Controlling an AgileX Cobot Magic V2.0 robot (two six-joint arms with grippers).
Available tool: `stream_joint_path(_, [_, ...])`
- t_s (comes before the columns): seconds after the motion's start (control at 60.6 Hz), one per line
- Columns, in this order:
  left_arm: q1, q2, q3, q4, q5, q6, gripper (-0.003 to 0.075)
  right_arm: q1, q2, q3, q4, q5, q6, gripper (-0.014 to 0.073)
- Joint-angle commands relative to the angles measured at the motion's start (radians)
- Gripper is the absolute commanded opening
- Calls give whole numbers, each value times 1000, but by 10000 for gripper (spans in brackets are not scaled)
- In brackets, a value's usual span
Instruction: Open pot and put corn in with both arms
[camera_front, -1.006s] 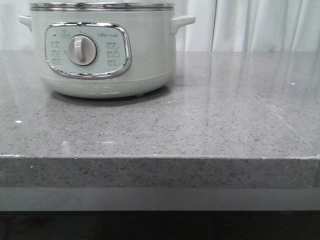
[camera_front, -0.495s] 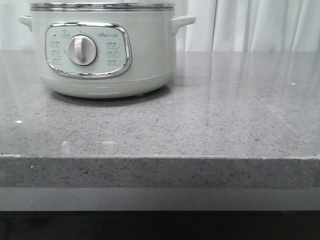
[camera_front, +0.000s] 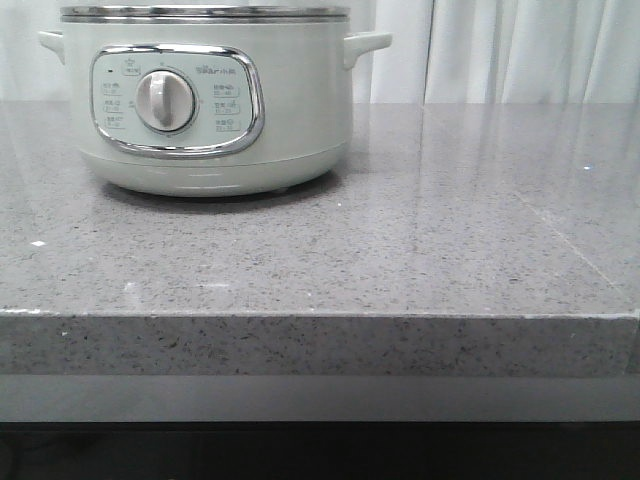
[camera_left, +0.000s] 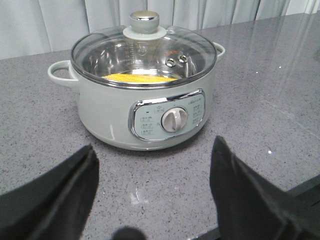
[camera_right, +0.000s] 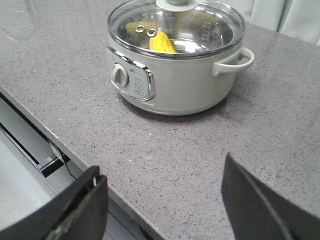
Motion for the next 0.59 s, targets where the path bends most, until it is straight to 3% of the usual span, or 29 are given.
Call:
stream_joint_path(0.0, [-8, 1, -19, -10, -85, 1, 376, -3, -1, -27, 5, -72, -9, 416])
stream_joint_path(0.165, [-8, 1, -19, -10, -92, 1, 155, -3, -1, -27, 5, -72, -9, 144])
stream_joint_path(0.33, [-8, 1, -19, -10, -92, 1, -22, -3, -1, -27, 5, -72, -9, -55])
stream_joint_path(0.429, [-8, 1, -19, -10, -87, 1, -20, -3, -1, -27, 5, -72, -9, -124])
stream_joint_path(0.577, [-8, 1, -19, -10, -87, 1, -20, -3, -1, -27, 5, -72, -9, -118])
